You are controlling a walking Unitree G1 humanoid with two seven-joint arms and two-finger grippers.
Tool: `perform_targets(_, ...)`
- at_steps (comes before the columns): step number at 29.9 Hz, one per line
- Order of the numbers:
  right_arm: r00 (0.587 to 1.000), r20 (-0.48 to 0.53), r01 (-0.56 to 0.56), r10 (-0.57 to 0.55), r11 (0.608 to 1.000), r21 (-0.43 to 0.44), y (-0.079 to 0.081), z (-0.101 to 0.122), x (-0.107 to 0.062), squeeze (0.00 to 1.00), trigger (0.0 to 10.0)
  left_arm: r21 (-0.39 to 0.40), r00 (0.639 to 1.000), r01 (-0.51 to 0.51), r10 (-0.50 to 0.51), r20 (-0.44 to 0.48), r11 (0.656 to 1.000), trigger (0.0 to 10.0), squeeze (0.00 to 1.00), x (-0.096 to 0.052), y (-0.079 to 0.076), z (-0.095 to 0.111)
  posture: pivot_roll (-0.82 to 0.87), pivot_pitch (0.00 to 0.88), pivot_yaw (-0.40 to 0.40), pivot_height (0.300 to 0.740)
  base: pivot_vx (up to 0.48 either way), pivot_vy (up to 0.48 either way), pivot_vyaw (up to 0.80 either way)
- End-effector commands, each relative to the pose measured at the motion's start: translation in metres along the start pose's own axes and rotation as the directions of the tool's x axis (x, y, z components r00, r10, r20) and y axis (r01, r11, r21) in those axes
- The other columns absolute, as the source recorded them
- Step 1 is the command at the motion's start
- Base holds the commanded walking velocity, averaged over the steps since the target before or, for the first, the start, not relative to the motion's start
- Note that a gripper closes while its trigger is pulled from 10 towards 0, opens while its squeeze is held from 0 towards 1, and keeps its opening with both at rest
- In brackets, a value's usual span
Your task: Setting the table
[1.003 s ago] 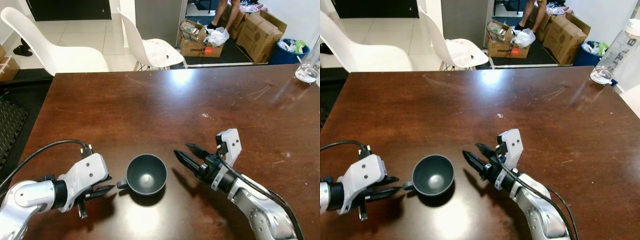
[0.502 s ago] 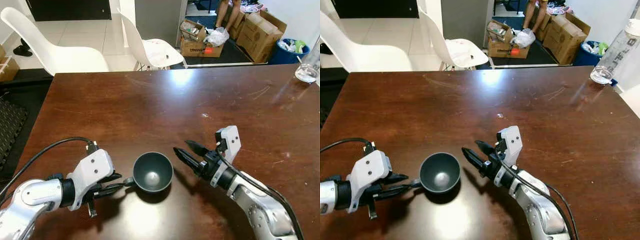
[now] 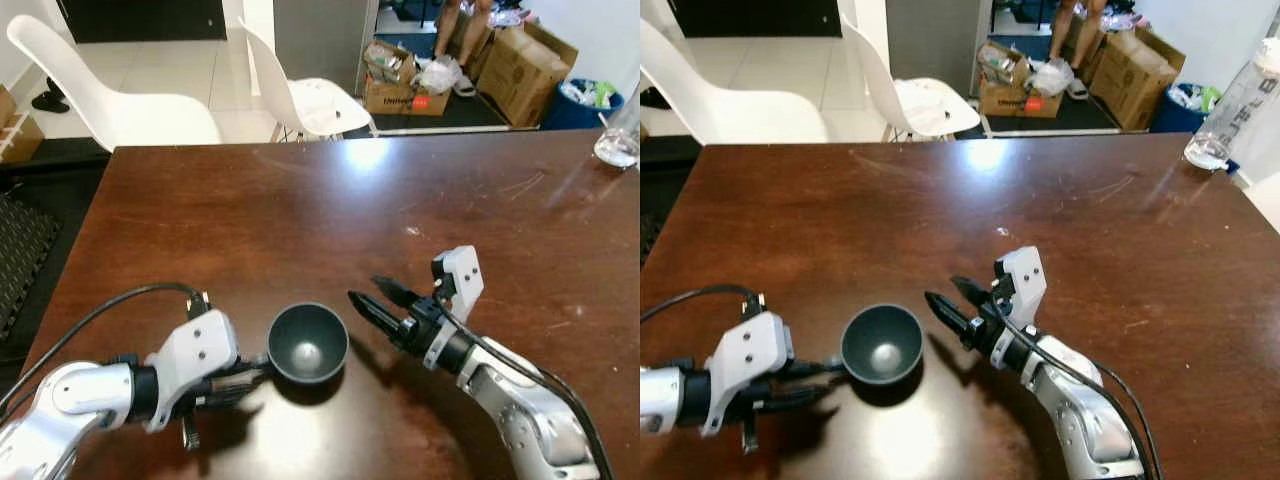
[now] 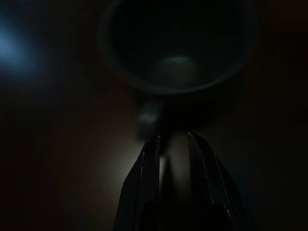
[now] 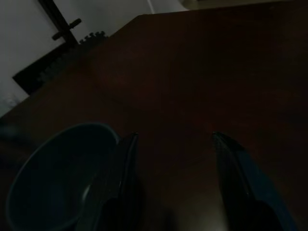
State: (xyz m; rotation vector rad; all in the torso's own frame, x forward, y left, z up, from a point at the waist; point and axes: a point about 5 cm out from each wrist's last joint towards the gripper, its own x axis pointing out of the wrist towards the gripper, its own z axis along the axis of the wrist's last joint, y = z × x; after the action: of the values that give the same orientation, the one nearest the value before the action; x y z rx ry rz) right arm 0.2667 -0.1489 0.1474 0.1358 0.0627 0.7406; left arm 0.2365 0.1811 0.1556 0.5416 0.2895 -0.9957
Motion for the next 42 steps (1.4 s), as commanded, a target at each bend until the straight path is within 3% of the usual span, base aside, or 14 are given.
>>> perform_targets(1,1.0,-0.019,0.017,-0.017,1.0,-0.001,-0.002,-0.002,-0.012,0.0,10.0,0.01,0.999,-0.037,0.037,-0.03,0.999,10.0,0.0,-0.005,0.009,-0.006,-0.03,0.089,0.082,0.74,0.0,0.0,0.0)
perform_targets(3,0.998,-0.05,0.024,-0.024,1.0,-0.003,0.0,-0.006,-0.025,0.0,10.0,0.043,0.996,-0.049,0.052,-0.068,0.998,10.0,0.0,-0.01,0.017,-0.012,-0.03,0.09,0.084,0.74,0.0,0.0,0.0)
perform_targets(9,0.995,-0.098,0.001,-0.001,1.0,0.002,0.007,-0.014,-0.037,0.0,10.0,0.041,0.995,-0.064,0.067,-0.072,0.997,10.0,0.0,-0.005,0.019,-0.015,-0.05,0.09,0.091,0.74,0.0,0.0,0.0)
perform_targets(13,0.989,-0.141,-0.048,0.05,0.999,0.015,0.014,-0.02,-0.043,0.0,10.0,0.027,0.998,-0.056,0.056,-0.035,0.998,10.0,0.0,0.015,0.012,-0.014,-0.05,0.091,0.087,0.74,0.0,0.0,0.0)
perform_targets(19,0.987,-0.14,-0.072,0.077,0.997,0.038,0.021,-0.021,-0.037,0.0,10.0,0.012,1.0,-0.019,0.019,0.008,1.0,10.0,0.0,0.029,0.003,-0.009,-0.05,0.092,0.084,0.74,0.0,0.0,0.0)
perform_targets(24,0.984,-0.144,-0.099,0.105,0.994,0.046,0.028,-0.024,-0.034,0.0,10.0,-0.015,0.999,0.046,-0.045,0.029,0.999,10.0,0.0,0.026,-0.004,-0.006,-0.05,0.09,0.086,0.74,0.0,0.0,0.0)
perform_targets(29,0.988,-0.135,-0.067,0.07,0.997,0.026,0.02,-0.025,-0.027,0.0,10.0,-0.05,0.985,0.164,-0.161,0.054,0.985,10.0,0.0,0.017,-0.016,-0.003,-0.04,0.085,0.091,0.74,0.0,0.0,0.0)
perform_targets(33,0.991,-0.122,-0.043,0.044,0.999,0.011,0.013,-0.023,-0.02,0.0,10.0,-0.055,0.979,0.197,-0.194,0.064,0.979,10.0,0.0,0.015,-0.022,-0.001,-0.04,0.085,0.091,0.74,0.0,0.0,0.0)
perform_targets(38,0.995,-0.102,-0.007,0.005,1.0,-0.026,-0.001,-0.019,-0.004,0.0,10.0,-0.095,0.971,0.216,-0.204,0.121,0.972,10.0,0.0,0.019,-0.029,0.007,-0.04,0.072,0.091,0.74,0.0,0.0,0.0)
perform_targets(42,0.997,-0.076,-0.032,0.029,0.999,-0.041,-0.001,-0.009,0.0,0.0,10.0,-0.092,0.979,0.187,-0.177,0.101,0.978,10.0,0.0,0.018,-0.025,0.004,-0.03,0.069,0.088,0.74,0.0,0.0,0.0)
